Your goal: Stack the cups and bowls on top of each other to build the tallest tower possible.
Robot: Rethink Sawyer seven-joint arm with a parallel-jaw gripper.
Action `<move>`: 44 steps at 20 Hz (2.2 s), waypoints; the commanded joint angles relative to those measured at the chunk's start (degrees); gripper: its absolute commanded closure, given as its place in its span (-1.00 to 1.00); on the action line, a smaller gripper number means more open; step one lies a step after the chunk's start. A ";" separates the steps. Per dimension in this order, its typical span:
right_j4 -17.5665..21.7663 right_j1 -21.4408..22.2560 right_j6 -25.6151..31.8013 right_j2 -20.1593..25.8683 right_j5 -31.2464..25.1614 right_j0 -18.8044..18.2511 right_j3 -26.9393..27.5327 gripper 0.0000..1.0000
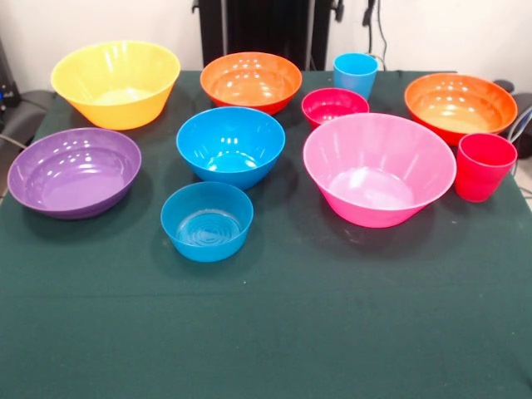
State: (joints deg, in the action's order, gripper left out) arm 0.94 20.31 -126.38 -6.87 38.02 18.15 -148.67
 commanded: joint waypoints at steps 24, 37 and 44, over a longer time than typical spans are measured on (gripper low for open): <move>7.81 10.56 -0.18 2.28 -28.06 -10.81 15.79 -1.00; 7.05 3.23 -3.42 0.22 -23.36 -5.98 20.71 -1.00; 6.65 0.07 -4.65 -0.18 -21.73 -4.78 23.12 -1.00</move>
State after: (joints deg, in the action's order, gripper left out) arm 7.38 25.54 -126.38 -9.95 12.36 12.32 -134.86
